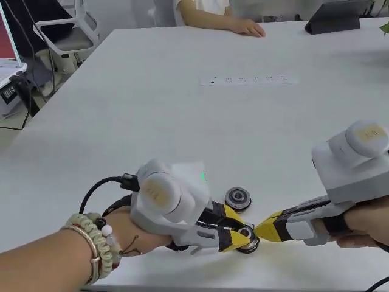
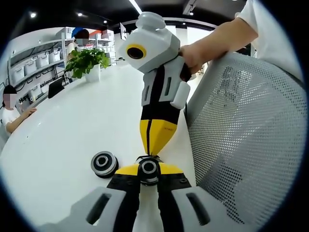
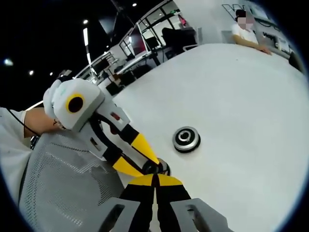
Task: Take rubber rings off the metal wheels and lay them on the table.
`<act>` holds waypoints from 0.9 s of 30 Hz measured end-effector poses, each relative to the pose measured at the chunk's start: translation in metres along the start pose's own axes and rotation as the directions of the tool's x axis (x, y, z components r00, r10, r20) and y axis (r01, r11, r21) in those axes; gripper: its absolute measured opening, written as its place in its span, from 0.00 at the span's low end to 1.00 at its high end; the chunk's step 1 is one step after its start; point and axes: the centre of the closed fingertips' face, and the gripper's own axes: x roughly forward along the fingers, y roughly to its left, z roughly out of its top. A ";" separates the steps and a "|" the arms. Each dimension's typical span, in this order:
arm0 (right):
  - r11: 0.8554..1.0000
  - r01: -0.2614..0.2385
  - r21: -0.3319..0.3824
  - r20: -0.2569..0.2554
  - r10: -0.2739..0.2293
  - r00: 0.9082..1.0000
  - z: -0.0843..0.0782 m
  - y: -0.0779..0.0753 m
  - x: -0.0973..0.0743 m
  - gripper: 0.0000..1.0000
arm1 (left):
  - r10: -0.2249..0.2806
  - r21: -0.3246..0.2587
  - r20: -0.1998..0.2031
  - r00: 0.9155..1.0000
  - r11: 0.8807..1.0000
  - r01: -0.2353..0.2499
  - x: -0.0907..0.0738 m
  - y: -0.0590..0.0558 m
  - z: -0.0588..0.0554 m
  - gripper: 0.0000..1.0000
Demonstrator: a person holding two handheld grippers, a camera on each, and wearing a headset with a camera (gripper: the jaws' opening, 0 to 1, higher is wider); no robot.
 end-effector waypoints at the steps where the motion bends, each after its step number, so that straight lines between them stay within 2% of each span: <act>1: 1.000 -0.001 0.001 0.001 0.001 1.000 0.000 0.000 0.000 0.00 | 0.000 -0.001 0.000 1.000 1.000 0.000 0.000 0.000 0.000 0.07; 4: 1.000 -0.014 -0.005 0.008 0.014 1.000 0.002 0.004 0.000 0.00 | -0.001 -0.005 0.002 1.000 1.000 0.001 0.000 0.000 0.000 0.07; 5: 0.998 -0.056 -0.009 0.039 0.056 0.998 0.008 0.012 0.001 0.00 | 0.000 -0.015 0.004 1.000 1.000 0.000 0.000 0.001 0.000 0.07; 6: 0.993 -0.117 0.004 0.083 0.117 0.990 0.016 0.024 0.000 0.00 | 0.001 -0.020 0.009 1.000 1.000 -0.001 0.001 0.001 0.000 0.07; 7: 0.993 -0.111 0.038 0.073 0.108 0.991 0.018 0.027 0.000 0.00 | 0.003 -0.020 0.009 1.000 1.000 -0.002 0.001 0.001 0.000 0.07; 8: 0.997 -0.028 -0.077 0.050 0.031 0.998 0.015 0.013 0.002 0.00 | 0.007 -0.021 0.009 1.000 1.000 -0.006 0.001 0.002 0.000 0.07; 9: 0.994 -0.057 -0.090 0.056 0.062 0.996 0.015 0.020 0.004 0.00 | 0.007 -0.024 0.010 1.000 1.000 -0.007 0.001 0.002 0.000 0.07; 10: 0.997 -0.067 -0.030 0.055 0.068 0.996 0.013 0.021 0.002 0.00 | 0.008 -0.026 0.010 1.000 1.000 -0.008 0.001 0.001 0.000 0.07; 16: 0.999 -0.031 0.006 0.053 0.031 0.998 0.008 0.008 -0.004 0.00 | 0.016 -0.046 0.017 1.000 0.999 -0.015 0.001 0.002 0.000 0.07; 18: 1.000 0.008 0.000 0.042 -0.008 0.999 0.007 0.001 -0.004 0.00 | 0.018 -0.053 0.025 1.000 0.998 -0.016 0.000 0.002 0.000 0.08; 19: 0.999 0.041 -0.017 0.021 -0.040 0.999 0.003 -0.004 -0.005 0.00 | 0.018 -0.059 0.027 0.999 0.998 -0.016 0.000 0.002 0.001 0.08; 20: 0.998 0.051 -0.041 -0.002 -0.051 0.999 -0.001 -0.007 -0.005 0.00 | 0.018 -0.061 0.026 1.000 0.998 -0.017 0.000 0.002 0.001 0.08; 27: 0.996 0.043 -0.081 -0.011 -0.045 0.999 -0.002 -0.006 -0.003 0.00 | 0.010 -0.056 -0.023 1.000 0.998 -0.011 0.002 0.002 0.003 0.08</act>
